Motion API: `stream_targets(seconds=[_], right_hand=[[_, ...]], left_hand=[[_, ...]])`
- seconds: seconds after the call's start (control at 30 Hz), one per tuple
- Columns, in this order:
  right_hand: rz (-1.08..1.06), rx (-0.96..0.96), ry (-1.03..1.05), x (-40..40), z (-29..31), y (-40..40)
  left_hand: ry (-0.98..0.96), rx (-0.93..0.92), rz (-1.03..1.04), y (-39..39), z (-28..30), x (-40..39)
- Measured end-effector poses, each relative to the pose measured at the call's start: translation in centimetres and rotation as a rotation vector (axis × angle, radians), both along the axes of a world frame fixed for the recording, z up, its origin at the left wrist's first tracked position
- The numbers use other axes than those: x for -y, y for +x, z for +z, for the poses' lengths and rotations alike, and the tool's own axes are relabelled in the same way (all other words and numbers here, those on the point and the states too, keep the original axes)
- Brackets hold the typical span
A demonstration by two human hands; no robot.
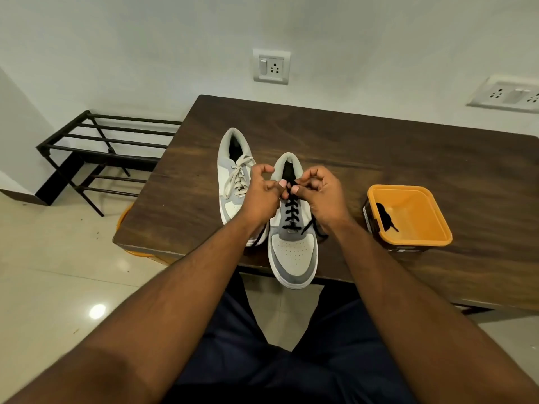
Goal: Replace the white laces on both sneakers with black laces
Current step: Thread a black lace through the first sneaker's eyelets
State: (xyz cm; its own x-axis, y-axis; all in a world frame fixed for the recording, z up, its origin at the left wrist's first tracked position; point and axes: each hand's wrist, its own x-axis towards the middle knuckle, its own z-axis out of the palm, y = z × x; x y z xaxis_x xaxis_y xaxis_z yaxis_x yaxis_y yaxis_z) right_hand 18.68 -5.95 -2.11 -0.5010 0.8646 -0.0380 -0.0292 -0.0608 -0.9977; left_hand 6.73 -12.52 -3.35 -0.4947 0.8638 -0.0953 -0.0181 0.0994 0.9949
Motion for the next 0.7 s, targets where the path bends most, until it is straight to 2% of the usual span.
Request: stream_targets(seconds=[0.23, 0.3, 0.43, 0.57, 0.63, 0.7], right_hand=[[0.222, 0.138, 0.025, -1.2, -0.1, 1.1], [0.216, 0.164, 0.058, -1.3, 0.0, 1.3], [0.1, 0.148, 0.062, -1.4, -0.1, 1.2], [0.037, 0.178, 0.05, -1.2, -0.5, 1.0], [0.03, 0.167, 0.046, -1.1, -0.6, 0.8], [0.048, 0.154, 0.049, -0.8, -0.7, 0.7]], left_hand=[[0.088, -0.328, -0.299, -1.8, -0.1, 0.4], [0.079, -0.345, -0.341, -2.0, -0.3, 0.2], [0.094, -0.268, -0.304, -2.2, -0.6, 0.2], [0.08, -0.34, -0.235, -1.5, -1.0, 0.4], [0.09, -0.334, -0.131, -0.9, -1.0, 0.2], [0.049, -0.251, 0.03, -0.5, -0.7, -0.2]])
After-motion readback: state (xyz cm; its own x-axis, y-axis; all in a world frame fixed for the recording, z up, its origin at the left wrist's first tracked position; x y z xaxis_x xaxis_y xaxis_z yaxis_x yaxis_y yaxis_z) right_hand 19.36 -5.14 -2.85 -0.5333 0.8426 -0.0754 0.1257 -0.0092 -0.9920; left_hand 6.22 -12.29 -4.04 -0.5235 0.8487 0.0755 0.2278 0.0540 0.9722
